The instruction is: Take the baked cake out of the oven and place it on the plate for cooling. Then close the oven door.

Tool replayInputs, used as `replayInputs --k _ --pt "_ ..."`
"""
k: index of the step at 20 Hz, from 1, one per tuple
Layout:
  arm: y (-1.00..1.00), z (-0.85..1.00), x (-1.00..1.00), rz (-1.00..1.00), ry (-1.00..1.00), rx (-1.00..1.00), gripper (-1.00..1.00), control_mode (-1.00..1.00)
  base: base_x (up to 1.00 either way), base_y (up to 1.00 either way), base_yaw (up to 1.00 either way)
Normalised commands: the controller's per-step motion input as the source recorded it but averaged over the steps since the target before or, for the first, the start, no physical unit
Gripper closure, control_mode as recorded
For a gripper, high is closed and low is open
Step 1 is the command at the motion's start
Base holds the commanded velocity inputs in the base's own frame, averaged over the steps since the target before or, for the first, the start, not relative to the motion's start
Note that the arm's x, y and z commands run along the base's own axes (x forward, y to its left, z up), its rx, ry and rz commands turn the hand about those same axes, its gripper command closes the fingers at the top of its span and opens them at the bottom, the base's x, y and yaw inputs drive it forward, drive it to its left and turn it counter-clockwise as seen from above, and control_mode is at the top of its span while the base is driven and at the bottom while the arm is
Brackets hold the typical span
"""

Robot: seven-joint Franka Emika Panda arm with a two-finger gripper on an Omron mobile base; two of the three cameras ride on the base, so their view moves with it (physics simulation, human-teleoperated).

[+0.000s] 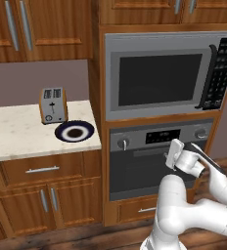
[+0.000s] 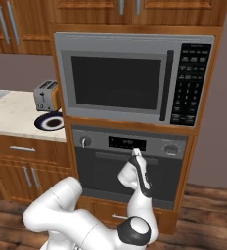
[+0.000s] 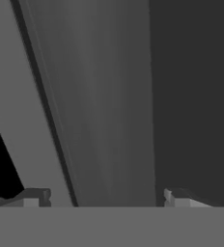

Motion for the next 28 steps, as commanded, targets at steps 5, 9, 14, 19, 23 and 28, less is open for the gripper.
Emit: replayInputs --k 5,9,14,19,23,28 --pt "0.02 -0.18 0.16 0.0 -0.02 0.0 1.0 -1.0 0.0 0.0 0.0" --pt "0.0 -0.07 0.06 0.0 -0.04 0.0 1.0 -1.0 0.0 0.0 0.0" --pt "0.0 -0.12 0.0 0.0 -0.04 0.0 1.0 -1.0 0.0 0.0 0.0" --pt "0.0 -0.09 -0.01 0.0 -0.03 0.0 1.0 -1.0 0.0 0.0 0.0" --pt "-0.05 -0.1 -0.09 0.0 0.0 0.0 1.0 -1.0 0.0 0.0 0.0" --pt "-0.11 -0.11 -0.22 0.0 0.0 0.0 1.0 -1.0 0.0 0.0 0.0"
